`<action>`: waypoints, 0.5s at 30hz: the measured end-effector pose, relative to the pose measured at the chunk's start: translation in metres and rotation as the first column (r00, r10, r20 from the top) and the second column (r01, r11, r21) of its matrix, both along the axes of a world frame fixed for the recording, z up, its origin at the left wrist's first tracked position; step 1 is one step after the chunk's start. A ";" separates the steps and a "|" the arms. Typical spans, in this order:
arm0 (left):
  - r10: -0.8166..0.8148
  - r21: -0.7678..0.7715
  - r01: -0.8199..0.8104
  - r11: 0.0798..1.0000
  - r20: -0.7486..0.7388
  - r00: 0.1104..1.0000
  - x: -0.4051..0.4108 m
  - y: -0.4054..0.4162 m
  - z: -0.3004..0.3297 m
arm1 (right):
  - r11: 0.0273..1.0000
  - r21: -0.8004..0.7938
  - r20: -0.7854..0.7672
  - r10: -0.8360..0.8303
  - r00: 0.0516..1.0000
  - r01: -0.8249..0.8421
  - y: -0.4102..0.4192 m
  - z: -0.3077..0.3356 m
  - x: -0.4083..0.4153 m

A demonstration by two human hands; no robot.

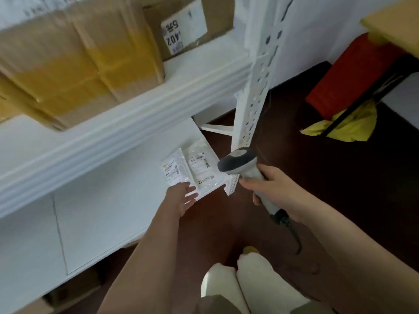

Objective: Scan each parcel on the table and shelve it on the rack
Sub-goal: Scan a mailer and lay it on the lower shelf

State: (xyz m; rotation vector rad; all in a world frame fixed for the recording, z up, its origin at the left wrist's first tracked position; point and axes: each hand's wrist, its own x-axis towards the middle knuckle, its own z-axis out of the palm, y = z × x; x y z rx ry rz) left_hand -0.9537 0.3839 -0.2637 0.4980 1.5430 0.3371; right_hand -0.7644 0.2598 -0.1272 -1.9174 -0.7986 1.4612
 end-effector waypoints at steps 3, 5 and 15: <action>-0.101 0.019 0.101 0.995 0.011 0.995 0.037 -0.017 0.057 | 0.998 0.003 -0.012 -0.068 0.998 0.068 -0.023 0.053 0.014; -0.172 0.017 0.172 0.985 0.025 0.985 0.063 -0.030 0.095 | 0.991 0.013 -0.016 -0.134 0.991 0.134 -0.042 0.087 0.025; -0.664 0.130 0.652 0.747 0.091 0.742 0.214 -0.114 0.221 | 0.829 0.206 -0.027 -0.526 0.850 0.519 -0.176 0.195 0.103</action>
